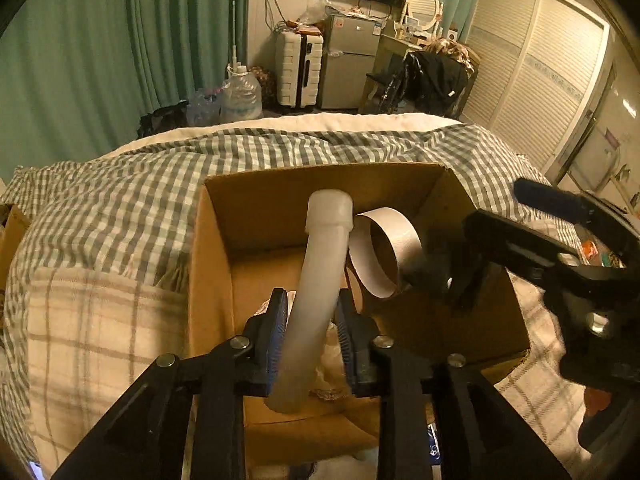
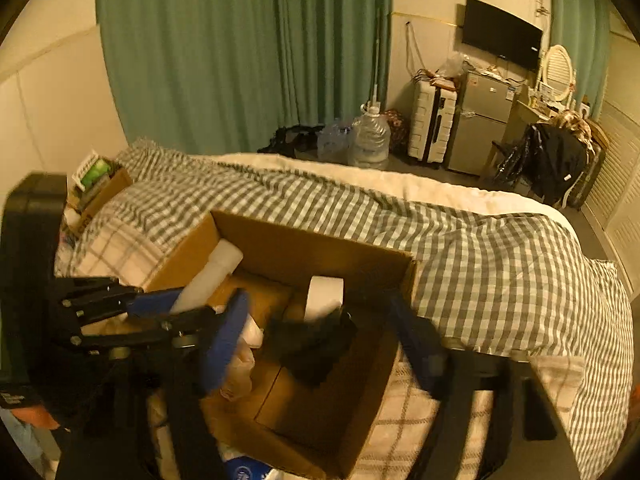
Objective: Organize objects
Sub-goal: 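Lower the tube and black item into the box and release both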
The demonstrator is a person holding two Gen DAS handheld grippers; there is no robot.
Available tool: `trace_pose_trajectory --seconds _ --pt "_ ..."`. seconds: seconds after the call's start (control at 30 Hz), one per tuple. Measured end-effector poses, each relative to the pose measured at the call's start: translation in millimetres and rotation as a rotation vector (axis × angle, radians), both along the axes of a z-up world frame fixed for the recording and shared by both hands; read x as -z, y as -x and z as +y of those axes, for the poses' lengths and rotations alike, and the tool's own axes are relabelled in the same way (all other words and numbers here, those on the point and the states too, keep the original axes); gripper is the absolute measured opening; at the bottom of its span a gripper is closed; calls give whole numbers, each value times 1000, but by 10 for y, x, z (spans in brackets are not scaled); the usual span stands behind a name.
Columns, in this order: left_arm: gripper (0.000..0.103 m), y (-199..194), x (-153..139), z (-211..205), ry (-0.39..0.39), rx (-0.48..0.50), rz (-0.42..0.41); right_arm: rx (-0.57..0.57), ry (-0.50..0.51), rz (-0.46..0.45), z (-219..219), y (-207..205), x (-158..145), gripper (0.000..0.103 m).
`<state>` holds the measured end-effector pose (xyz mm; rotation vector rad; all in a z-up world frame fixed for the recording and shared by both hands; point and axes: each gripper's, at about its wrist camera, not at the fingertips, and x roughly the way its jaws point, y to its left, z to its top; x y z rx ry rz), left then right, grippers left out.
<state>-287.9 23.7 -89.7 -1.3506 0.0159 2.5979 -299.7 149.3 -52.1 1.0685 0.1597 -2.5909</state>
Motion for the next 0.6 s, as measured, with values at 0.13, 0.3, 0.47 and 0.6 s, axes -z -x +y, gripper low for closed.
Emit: trace_pose_trajectory --seconds 0.13,0.3,0.47,0.6 --pt "70 -203 -208 -34 31 -15 44 30 0 39 89 -173 -269 79" --pt "78 -599 -625 -114 37 -33 98 64 -34 96 189 -545 -714 79" --pt "89 -1148 -1040 -244 31 -54 181 82 -47 160 287 -1134 -1149 80" --pt "93 -1541 -1203 -314 49 -56 217 82 -74 201 310 -1640 -1383 80"
